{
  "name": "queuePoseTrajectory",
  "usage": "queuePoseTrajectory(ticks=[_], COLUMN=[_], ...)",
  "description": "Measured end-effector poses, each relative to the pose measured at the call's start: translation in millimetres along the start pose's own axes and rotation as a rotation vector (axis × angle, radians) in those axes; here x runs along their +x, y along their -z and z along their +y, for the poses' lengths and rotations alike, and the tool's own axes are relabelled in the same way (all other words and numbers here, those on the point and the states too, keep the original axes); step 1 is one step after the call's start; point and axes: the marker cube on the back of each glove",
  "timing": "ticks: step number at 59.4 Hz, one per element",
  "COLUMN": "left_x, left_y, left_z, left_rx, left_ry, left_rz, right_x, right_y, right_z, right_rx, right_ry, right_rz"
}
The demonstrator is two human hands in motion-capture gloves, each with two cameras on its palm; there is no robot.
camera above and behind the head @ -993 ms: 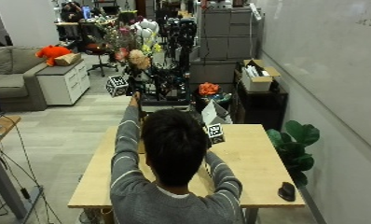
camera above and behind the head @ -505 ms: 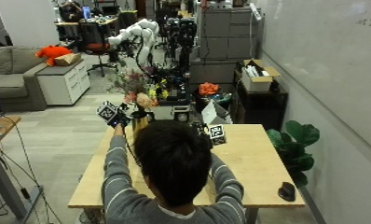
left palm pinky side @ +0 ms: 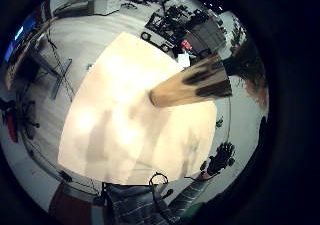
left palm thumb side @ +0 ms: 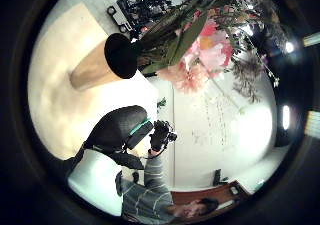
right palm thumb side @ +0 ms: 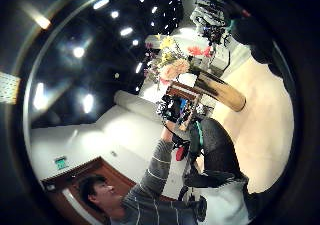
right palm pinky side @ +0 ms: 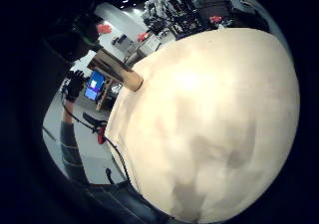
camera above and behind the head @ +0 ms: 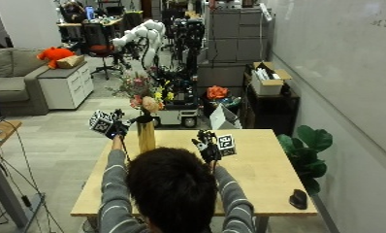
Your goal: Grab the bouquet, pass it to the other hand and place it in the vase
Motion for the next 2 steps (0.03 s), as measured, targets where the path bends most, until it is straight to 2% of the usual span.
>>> queuePoseTrajectory(ticks=[2], left_x=[6.6], left_y=[1.4], left_z=[11.9], left_rx=[0.052], left_ry=[0.122], left_rz=[-0.060], right_x=[-6.8], right_y=[-2.9], right_z=[8.0], right_rx=[-0.031], right_ry=[-0.051], right_rz=[-0.059])
